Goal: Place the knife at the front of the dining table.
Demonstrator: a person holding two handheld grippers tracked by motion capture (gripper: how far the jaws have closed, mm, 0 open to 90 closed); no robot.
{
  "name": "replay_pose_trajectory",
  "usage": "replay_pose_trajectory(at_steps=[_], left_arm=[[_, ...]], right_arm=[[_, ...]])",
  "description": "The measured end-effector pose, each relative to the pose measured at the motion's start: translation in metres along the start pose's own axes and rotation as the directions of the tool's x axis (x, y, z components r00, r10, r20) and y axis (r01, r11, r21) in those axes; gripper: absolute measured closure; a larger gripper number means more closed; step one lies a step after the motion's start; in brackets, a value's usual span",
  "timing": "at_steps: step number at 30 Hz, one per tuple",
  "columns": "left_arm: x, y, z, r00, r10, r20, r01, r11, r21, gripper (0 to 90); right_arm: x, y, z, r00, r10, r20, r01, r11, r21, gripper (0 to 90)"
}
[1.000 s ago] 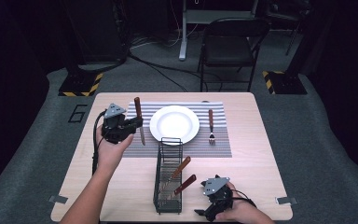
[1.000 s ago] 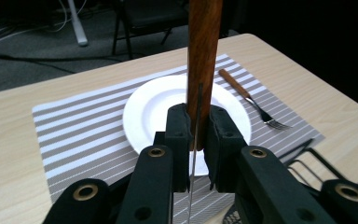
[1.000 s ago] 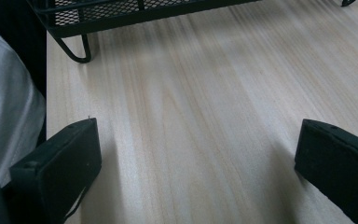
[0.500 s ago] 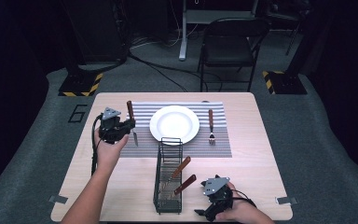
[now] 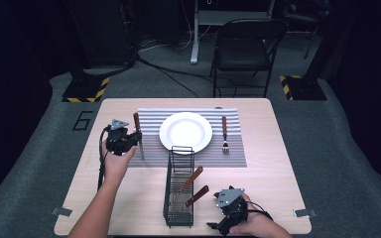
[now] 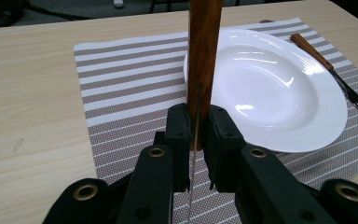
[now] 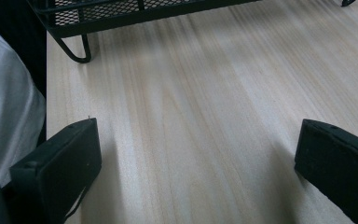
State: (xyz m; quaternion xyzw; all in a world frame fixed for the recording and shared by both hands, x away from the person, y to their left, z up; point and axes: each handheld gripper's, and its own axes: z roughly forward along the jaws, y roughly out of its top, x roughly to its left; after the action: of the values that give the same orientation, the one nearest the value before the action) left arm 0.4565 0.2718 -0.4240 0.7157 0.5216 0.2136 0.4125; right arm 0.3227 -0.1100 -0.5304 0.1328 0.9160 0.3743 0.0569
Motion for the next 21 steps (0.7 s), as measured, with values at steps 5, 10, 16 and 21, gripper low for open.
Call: replay_pose_trajectory(at_steps=[5,10,16,21], left_arm=[[-0.002,0.0,0.002,1.0,0.008,0.0,-0.008,0.9999,0.007,80.2],[-0.004,-0.002,0.008,0.9998,0.017,-0.006,-0.016,0.9997,0.016,80.2],[-0.003,-0.001,0.016,1.0,0.009,-0.004,-0.009,0.9999,0.011,80.2],[0.003,0.002,0.021,0.9996,-0.028,0.005,0.028,0.9994,0.022,80.2]], right_arm=[[0.0,0.0,0.0,1.0,0.004,0.001,-0.004,1.0,0.001,0.0],[0.0,0.0,0.0,1.0,0.003,0.001,-0.003,1.0,0.001,0.0],[0.0,0.0,0.0,1.0,0.005,0.001,-0.005,1.0,0.001,0.0],[0.0,0.0,0.0,1.0,0.005,0.001,-0.005,1.0,0.001,0.0]])
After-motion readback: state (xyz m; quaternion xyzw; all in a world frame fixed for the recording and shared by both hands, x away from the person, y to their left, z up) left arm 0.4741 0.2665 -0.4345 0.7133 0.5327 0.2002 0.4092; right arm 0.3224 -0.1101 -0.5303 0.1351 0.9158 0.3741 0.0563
